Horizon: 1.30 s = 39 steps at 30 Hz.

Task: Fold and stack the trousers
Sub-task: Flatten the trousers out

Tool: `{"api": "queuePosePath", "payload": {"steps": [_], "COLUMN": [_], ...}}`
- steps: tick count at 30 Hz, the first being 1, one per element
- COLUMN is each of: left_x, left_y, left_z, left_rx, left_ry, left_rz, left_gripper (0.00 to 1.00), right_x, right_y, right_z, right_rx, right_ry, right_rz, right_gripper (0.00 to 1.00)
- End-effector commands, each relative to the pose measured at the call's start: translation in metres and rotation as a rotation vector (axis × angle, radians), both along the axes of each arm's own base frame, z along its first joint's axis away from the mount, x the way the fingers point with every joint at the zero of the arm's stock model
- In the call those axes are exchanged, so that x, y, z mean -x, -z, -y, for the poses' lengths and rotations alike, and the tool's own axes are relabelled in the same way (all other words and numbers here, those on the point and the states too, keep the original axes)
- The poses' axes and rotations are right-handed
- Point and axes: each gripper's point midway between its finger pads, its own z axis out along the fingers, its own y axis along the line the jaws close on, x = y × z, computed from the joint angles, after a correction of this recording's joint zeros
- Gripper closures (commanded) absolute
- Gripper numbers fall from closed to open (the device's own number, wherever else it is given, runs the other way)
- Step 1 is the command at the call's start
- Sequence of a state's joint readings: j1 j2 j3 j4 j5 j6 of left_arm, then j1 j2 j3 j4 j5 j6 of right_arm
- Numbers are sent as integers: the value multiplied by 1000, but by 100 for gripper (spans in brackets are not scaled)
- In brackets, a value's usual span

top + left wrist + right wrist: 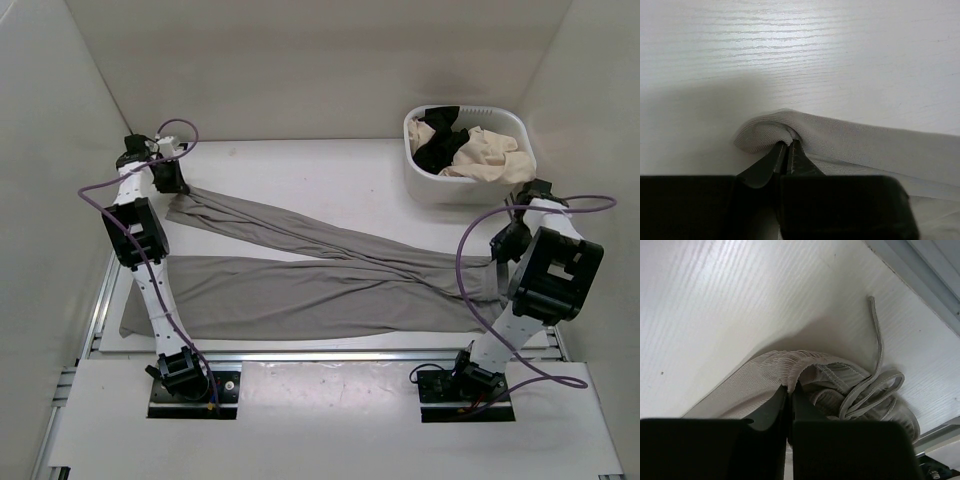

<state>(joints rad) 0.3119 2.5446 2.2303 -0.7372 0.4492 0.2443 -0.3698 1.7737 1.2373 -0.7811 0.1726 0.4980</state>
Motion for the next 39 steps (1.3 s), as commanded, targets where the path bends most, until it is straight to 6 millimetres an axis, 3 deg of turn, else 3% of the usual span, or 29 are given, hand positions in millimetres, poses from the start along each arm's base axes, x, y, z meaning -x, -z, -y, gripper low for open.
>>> {"api": "queuePosePath", "payload": {"steps": [1, 5, 6, 7, 8, 9, 10, 11, 12, 13, 14, 15, 16, 18, 19, 23, 28, 29, 30, 31, 34, 39], "left_x": [-1, 1, 5, 16, 23, 35, 54, 71, 88, 113, 132, 152, 182, 213, 240, 284, 300, 300, 301, 300, 292, 257], "left_y": [-22, -83, -97, -126, -139, -150, -140, -165, -162, -135, -140, -128, -100, -86, -64, -38, -32, -35, -36, -36, -44, -62], "left_z": [0, -9, -13, -17, -15, -29, -29, -31, -42, -38, -44, -50, -49, -48, -44, -39, -39, -39, -34, -32, -34, -49], "left_rx": [-22, -138, -180, -206, -221, -241, -227, -248, -286, -284, -314, -342, -303, -275, -225, -122, -34, -33, -12, -3, 25, 33], "left_ry": [11, 59, 58, 59, 69, 55, 46, 40, 23, 31, 14, 6, -6, -1, -9, -26, -33, -33, -28, -13, -24, -57], "left_rz": [28, 134, 151, 188, 204, 213, 173, 200, 166, 79, 61, 0, -88, -152, -244, -360, -371, -372, -376, -362, -339, -257], "left_gripper": [86, 86, 86, 86, 86, 86, 86, 86, 86, 86, 86, 86, 86, 86, 86, 86, 85, 80, 67, 58, 51, 49], "right_x": [-20, -35, -35, -36, -37, -30, -22, -11, -3, 13, 22, 31, 36, 52, 54, 69, 72, 72, 70, 71, 65, 55], "right_y": [-14, -51, -73, -82, -93, -105, -107, -106, -109, -94, -88, -84, -77, -58, -54, -37, -28, -28, -26, -24, -22, -19], "right_z": [14, 8, 7, 6, 2, -1, -6, -8, -14, -18, -22, -24, -30, -41, -46, -54, -57, -57, -57, -57, -53, -50], "right_rx": [54, 38, 39, 28, 17, 14, -9, -24, -31, -60, -82, -93, -117, -168, -194, -220, -243, -244, -250, -253, -248, -265], "right_ry": [-2, -49, -60, -59, -71, -70, -70, -59, -63, -45, -37, -28, -31, -31, -35, -34, -74, -74, -87, -94, -105, -105], "right_rz": [60, 215, 282, 326, 364, 403, 408, 392, 397, 357, 339, 337, 325, 284, 277, 225, 220, 220, 221, 213, 216, 208], "right_gripper": [100, 100, 100, 100, 100, 100, 100, 100, 100, 100, 100, 100, 100, 100, 100, 100, 96, 93, 86, 83, 71, 67]}}
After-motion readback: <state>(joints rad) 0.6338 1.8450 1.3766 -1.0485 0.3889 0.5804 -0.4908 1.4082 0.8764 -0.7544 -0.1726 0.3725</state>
